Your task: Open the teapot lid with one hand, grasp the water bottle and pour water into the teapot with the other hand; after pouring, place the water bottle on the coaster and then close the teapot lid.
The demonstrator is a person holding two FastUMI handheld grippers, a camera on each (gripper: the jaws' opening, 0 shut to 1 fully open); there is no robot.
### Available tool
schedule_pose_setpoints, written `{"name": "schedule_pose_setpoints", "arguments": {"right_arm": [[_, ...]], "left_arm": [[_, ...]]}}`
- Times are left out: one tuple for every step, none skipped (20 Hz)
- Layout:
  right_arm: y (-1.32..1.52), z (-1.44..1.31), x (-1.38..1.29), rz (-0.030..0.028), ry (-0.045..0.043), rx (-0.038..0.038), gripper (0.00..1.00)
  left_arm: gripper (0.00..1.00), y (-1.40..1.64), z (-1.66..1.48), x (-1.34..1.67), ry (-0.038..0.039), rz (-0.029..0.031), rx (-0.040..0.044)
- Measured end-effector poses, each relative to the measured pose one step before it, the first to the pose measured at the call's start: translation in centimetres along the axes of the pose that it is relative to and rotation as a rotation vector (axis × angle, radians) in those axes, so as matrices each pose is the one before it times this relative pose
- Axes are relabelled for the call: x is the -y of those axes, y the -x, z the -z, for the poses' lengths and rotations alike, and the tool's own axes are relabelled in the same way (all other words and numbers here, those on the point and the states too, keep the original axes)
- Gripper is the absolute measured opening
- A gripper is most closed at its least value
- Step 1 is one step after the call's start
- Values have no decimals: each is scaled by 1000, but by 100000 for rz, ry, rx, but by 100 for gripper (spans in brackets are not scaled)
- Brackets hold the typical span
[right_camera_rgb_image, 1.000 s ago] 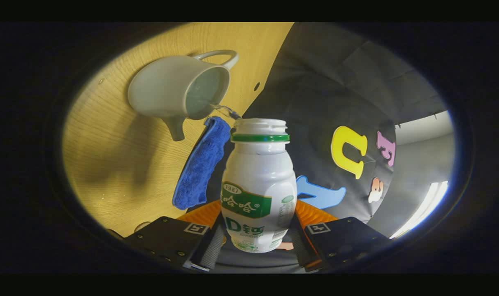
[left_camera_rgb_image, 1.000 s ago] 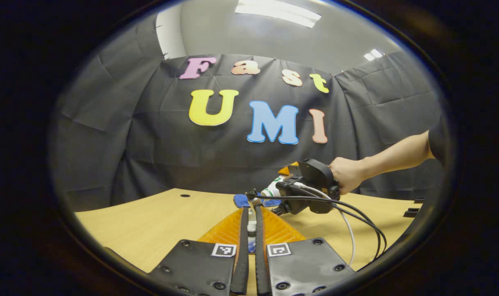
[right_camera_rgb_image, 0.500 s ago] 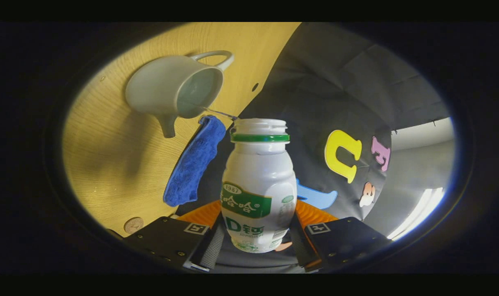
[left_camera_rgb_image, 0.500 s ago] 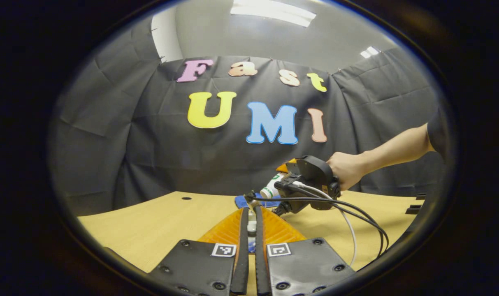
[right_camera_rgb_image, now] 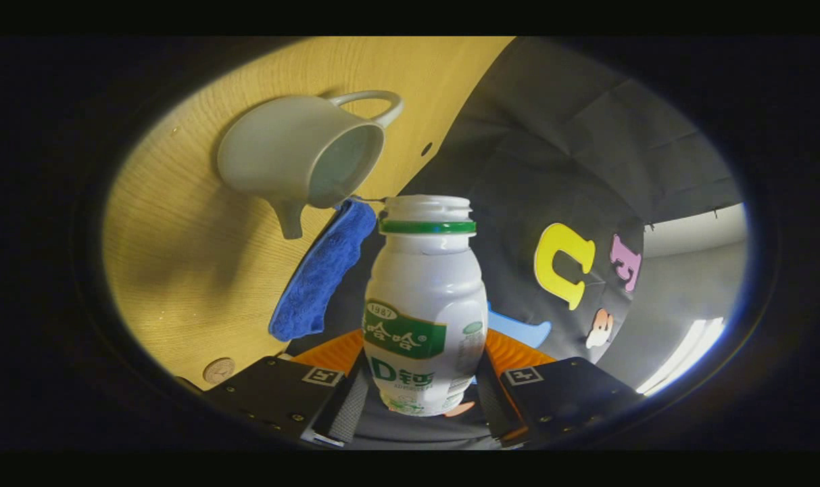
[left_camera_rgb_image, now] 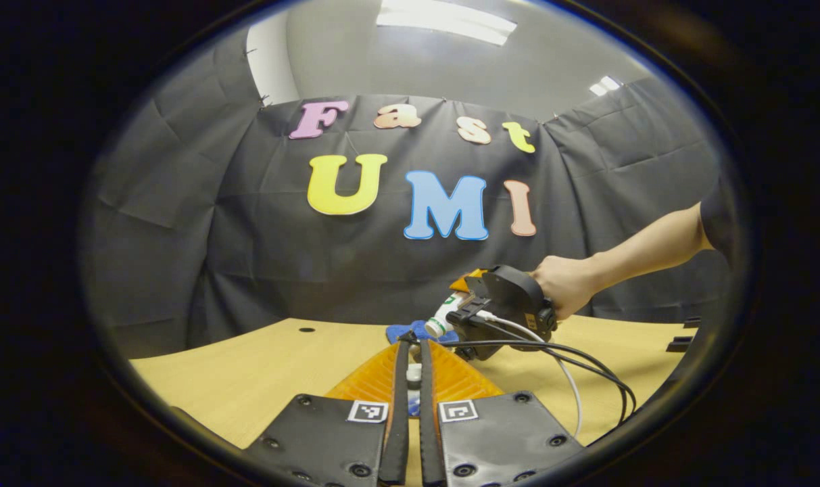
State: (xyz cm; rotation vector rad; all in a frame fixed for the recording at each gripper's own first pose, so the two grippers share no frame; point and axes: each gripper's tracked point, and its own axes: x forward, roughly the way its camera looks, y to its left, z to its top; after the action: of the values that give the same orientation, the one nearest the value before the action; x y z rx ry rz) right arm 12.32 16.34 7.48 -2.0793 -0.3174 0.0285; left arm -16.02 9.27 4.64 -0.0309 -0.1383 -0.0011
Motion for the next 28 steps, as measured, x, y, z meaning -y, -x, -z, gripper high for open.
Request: {"name": "schedule_pose_setpoints", "arguments": {"right_arm": [[-11,-117,-78,-25,-400,0,71],[8,105,-124,-334,-957,120,71],[-264,109,68,-453,-1224,60,71],[-52,-4,-139,-989,-1553,239,71],[-113,-29,-13,-904,-2193,399,71],[81,34,-16,-812,-2600,182,71],[-105,4,-127,-1133,-2738,116,72],[-64,-8,-115,-1052,-2963,-1,71],[67,-91,-279,-1172,-2809,208,71],[25,-79,-151,-765,-2851,6,71],[193,-123,-265,-997,-3324,421,72],[32,-130,-254,-1079,-3576,131,72],[26,-250,-645,-1573,-3520,-140,71],[-60,-132,-590,-1551,-3475,-224,71],[18,-123,-591,-1341,-3447,-349,71],[51,24,-565,-1017,-3622,-179,71],[-22,95,-212,-1176,-3745,-144,71],[142,212,-485,-1440,-4452,-512,72],[75,104,-529,-1792,-5061,-294,72],[39,161,-372,-1599,-5375,-241,72],[-131,86,-422,-2201,-5023,-432,72],[-33,145,-384,-1899,-4641,-325,72],[72,85,-31,-1537,-5125,-340,72],[72,106,-119,-2147,-5472,-32,72],[47,102,-141,-1489,-6218,95,72],[210,106,24,-1661,-6468,454,72],[182,-101,111,-834,-6798,198,72],[268,117,328,-331,-7012,461,72]], "left_arm": [[13,-52,20,0,53,21,-173],[13,3,50,-32,279,50,-72],[17,-29,-36,-105,197,6,-5],[17,92,-74,-42,152,-87,149],[17,68,-245,1,455,248,687],[17,109,-213,126,511,382,626],[13,29,-75,-18,349,37,184],[17,-103,229,-104,309,-177,-135],[17,-27,122,0,410,0,-366],[17,-100,227,-49,620,-14,-522],[17,-100,180,2,558,229,-451],[13,-32,40,-3,328,165,-294],[17,-88,180,69,158,52,-401],[17,-11,49,-17,167,0,-289],[17,-93,93,-45,27,-64,-271],[17,25,65,-103,-28,-299,-229],[17,-39,-29,-60,113,-300,-258],[17,-176,114,-60,455,-224,-298],[17,-169,142,-27,846,184,-531],[17,-198,203,53,1064,236,-687],[17,-222,212,-4,926,122,-747],[17,-239,214,-62,773,-100,-770],[17,-183,71,-190,497,-253,-499],[13,-408,-141,-98,433,-282,-317],[13,-457,-324,-185,701,-141,52],[17,-402,-177,10,1117,381,-139],[17,-519,-246,-150,1522,257,-54],[17,-632,-137,-23,1671,231,-37]]}}
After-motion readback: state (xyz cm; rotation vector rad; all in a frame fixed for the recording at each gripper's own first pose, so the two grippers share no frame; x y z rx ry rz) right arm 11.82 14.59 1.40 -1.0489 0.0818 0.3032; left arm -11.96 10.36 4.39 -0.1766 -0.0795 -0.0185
